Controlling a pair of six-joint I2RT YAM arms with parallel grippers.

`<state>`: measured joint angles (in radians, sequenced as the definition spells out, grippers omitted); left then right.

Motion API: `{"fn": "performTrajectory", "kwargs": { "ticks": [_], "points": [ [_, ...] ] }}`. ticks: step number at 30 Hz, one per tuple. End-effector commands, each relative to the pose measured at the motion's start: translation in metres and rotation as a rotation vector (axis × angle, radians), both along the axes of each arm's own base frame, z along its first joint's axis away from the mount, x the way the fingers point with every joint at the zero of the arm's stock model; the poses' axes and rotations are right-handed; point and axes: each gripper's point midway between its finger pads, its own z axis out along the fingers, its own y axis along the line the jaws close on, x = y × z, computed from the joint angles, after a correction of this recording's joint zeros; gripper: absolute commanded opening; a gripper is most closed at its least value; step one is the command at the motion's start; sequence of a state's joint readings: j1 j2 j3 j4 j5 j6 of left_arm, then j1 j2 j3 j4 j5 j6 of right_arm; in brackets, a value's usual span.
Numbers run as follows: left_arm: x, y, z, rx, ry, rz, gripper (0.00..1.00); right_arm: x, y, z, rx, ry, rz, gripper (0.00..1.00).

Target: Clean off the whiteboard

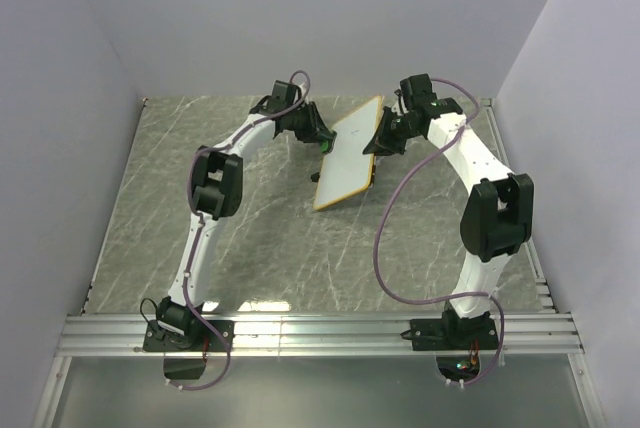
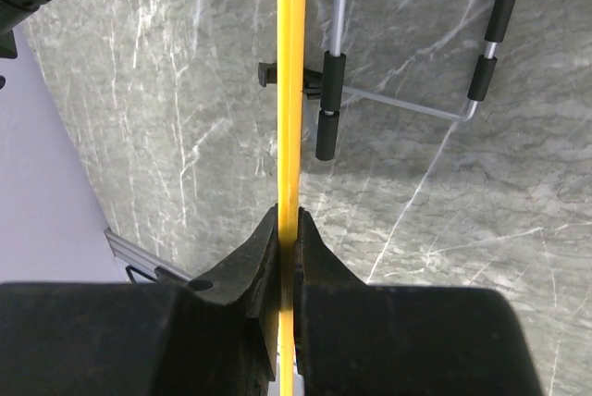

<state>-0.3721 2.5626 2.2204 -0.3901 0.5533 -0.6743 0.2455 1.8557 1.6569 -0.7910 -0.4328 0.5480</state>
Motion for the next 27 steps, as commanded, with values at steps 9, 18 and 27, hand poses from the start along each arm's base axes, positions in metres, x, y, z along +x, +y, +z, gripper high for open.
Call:
{"fn": "performTrajectory", "kwargs": {
  "ticks": [9, 18, 27],
  "points": [
    [-0.086, -0.111, 0.087, -0.152, -0.121, -0.318, 0.00, -0.081, 0.049, -0.051, 0.006, 0.239, 0.240, 0.00],
    [-0.105, -0.113, 0.147, -0.235, -0.177, -0.365, 0.00, -0.088, 0.053, -0.060, 0.004, 0.254, 0.246, 0.00],
    [-0.092, -0.097, 0.093, -0.090, -0.090, -0.266, 0.00, -0.085, 0.056, -0.059, 0.010, 0.244, 0.234, 0.00]
  ]
}}
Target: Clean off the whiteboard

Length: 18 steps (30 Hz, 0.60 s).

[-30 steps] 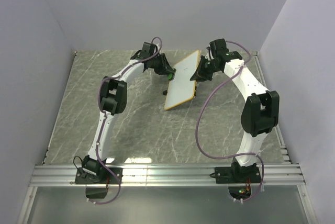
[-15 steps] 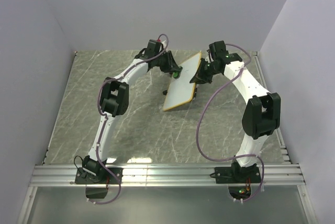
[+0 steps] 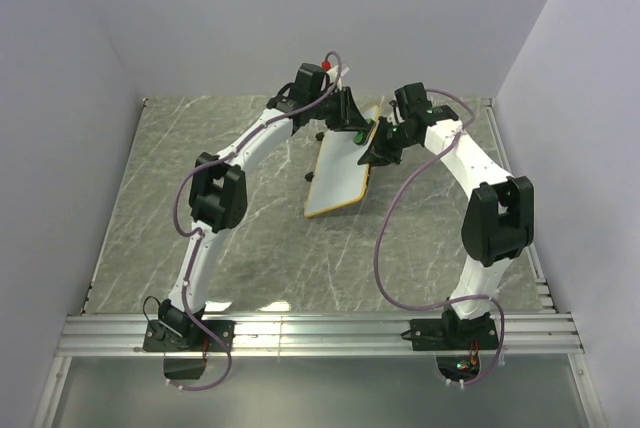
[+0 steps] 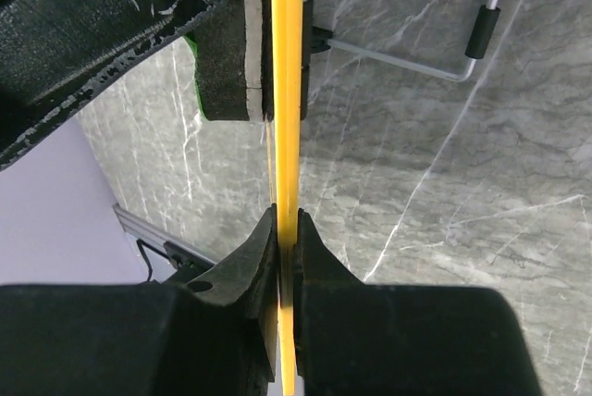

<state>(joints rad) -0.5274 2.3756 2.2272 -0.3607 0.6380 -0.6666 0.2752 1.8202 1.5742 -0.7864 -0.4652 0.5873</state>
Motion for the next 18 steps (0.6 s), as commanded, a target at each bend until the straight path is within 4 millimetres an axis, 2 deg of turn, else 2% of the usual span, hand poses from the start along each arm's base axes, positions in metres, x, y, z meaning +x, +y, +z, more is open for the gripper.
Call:
{"fn": "performTrajectory", "kwargs": {
  "ticks": [1, 3, 5, 6, 7, 8, 9, 10, 11, 12, 13, 14, 18],
  "points": [
    [-0.022, -0.007, -0.044, 0.079, 0.107, -0.027, 0.00, -0.059, 0.043, -0.048, -0.014, 0.169, 0.221, 0.00],
    [-0.013, 0.004, -0.066, 0.121, 0.141, 0.021, 0.00, -0.059, 0.041, -0.046, -0.018, 0.165, 0.216, 0.00],
    [0.000, 0.024, -0.082, 0.156, 0.175, 0.075, 0.00, -0.058, 0.041, -0.043, -0.020, 0.154, 0.214, 0.00],
    [0.010, 0.043, -0.089, 0.177, 0.191, 0.120, 0.00, -0.058, 0.040, -0.043, -0.024, 0.151, 0.209, 0.00],
    [0.015, 0.053, -0.088, 0.177, 0.194, 0.143, 0.00, -0.056, 0.040, -0.040, -0.027, 0.141, 0.204, 0.00],
    [0.019, 0.063, -0.071, 0.160, 0.172, 0.163, 0.00, -0.054, 0.038, -0.039, -0.032, 0.134, 0.198, 0.00],
    [0.025, 0.085, -0.072, 0.161, 0.187, 0.202, 0.00, -0.053, 0.038, -0.038, -0.035, 0.128, 0.194, 0.00],
    [0.032, 0.095, -0.059, 0.140, 0.161, 0.231, 0.00, -0.049, 0.036, -0.035, -0.041, 0.114, 0.182, 0.00],
    [0.034, 0.108, -0.030, 0.115, 0.121, 0.258, 0.00, -0.046, 0.034, -0.033, -0.045, 0.109, 0.175, 0.00],
    [0.038, 0.131, -0.031, 0.118, 0.129, 0.307, 0.00, -0.043, 0.034, -0.032, -0.050, 0.102, 0.169, 0.00],
    [0.040, 0.142, -0.023, 0.110, 0.120, 0.335, 0.00, -0.038, 0.033, -0.029, -0.053, 0.089, 0.161, 0.00],
    [0.042, 0.155, 0.002, 0.098, 0.069, 0.377, 0.00, -0.034, 0.026, -0.029, -0.078, 0.082, 0.138, 0.00],
    [0.041, 0.214, 0.008, 0.143, 0.059, 0.519, 0.00, -0.017, 0.011, -0.022, -0.095, 0.053, 0.072, 0.00]
  ]
}}
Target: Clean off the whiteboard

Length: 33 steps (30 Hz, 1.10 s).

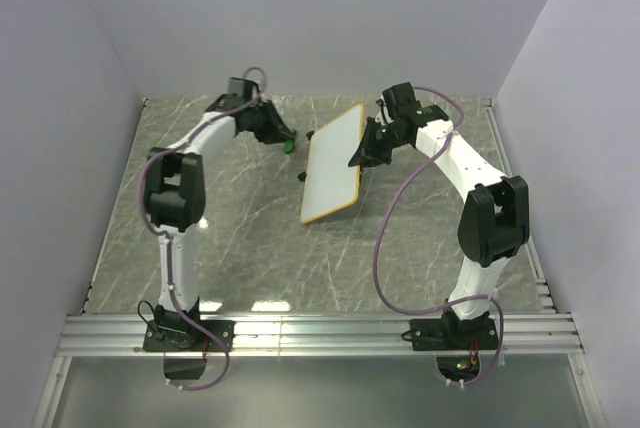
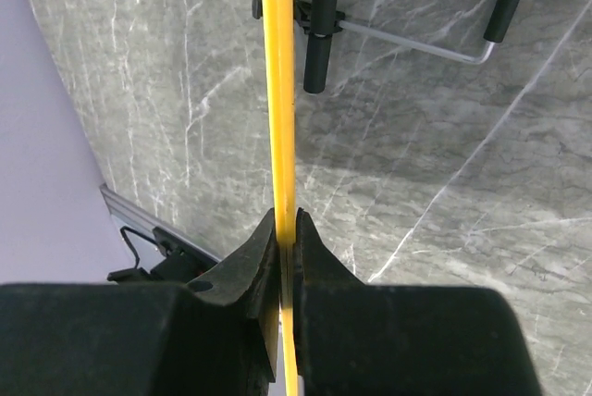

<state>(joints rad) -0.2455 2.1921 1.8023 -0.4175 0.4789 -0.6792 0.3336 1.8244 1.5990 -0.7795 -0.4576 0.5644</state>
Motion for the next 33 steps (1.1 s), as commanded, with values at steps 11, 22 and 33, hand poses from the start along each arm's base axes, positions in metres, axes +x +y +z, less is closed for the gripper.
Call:
{"fn": "performTrajectory", "kwargs": {
  "ticks": [11, 22, 33],
  "points": [
    [-0.040, 0.138, 0.060, 0.149, -0.087, 0.334, 0.00, 0.039, -0.033, -0.013, -0.081, 0.020, -0.099, 0.00],
    [-0.112, 0.164, -0.024, 0.322, 0.120, 0.347, 0.07, 0.059, -0.027, -0.035, -0.067, 0.044, -0.090, 0.00],
    [-0.148, 0.179, -0.052, 0.417, 0.201, 0.368, 0.73, 0.035, -0.040, -0.030, -0.095, 0.007, -0.079, 0.73]
  ]
}}
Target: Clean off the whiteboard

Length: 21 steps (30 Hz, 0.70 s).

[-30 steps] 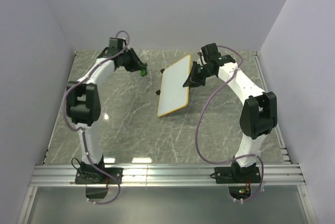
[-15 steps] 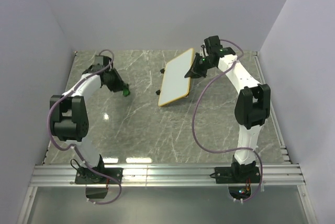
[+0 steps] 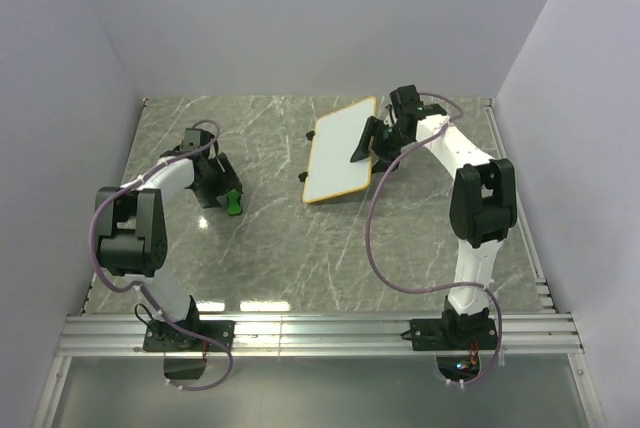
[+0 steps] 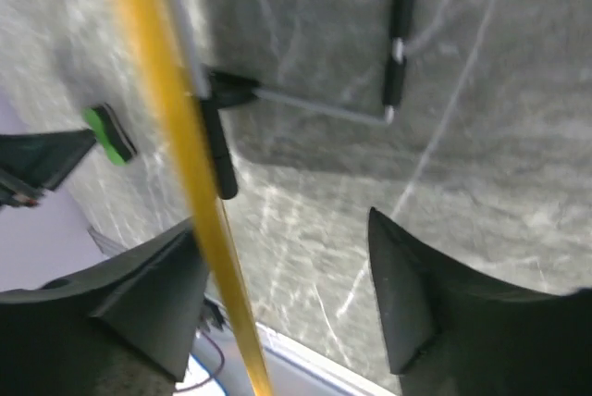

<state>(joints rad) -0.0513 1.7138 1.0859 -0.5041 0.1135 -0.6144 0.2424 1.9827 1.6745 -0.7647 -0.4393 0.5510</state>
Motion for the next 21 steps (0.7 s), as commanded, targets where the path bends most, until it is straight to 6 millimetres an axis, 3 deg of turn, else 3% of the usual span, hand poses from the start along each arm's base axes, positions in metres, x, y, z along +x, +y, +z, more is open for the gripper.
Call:
{"fn": "performTrajectory", "kwargs": {
  "ticks": [1, 4, 8, 13, 16, 19, 21],
  "points": [
    [-0.002, 0.007, 0.017, 0.049, -0.042, 0.009, 0.74, -0.011, -0.011, 0.015, -0.057, -0.051, 0.013, 0.74],
    [-0.005, 0.010, 0.025, 0.072, -0.045, 0.014, 0.78, -0.018, -0.019, 0.024, -0.046, -0.074, 0.006, 0.77],
    [0.000, 0.008, 0.059, 0.087, -0.107, 0.019, 0.81, -0.029, -0.033, 0.040, -0.046, -0.132, -0.019, 0.79],
    [-0.001, 0.002, 0.094, 0.104, -0.165, 0.016, 0.89, -0.059, -0.044, 0.080, -0.036, -0.269, -0.011, 0.80],
    [-0.004, -0.005, 0.113, 0.098, -0.198, 0.019, 0.89, -0.084, -0.044, 0.112, 0.016, -0.393, -0.003, 0.80],
    [-0.007, -0.019, 0.133, 0.091, -0.255, -0.005, 0.86, -0.117, -0.063, 0.141, 0.015, -0.540, -0.107, 0.81],
    [-0.011, -0.033, 0.143, 0.091, -0.291, -0.033, 0.85, -0.145, -0.077, 0.152, 0.032, -0.617, -0.196, 0.96]
  ]
}}
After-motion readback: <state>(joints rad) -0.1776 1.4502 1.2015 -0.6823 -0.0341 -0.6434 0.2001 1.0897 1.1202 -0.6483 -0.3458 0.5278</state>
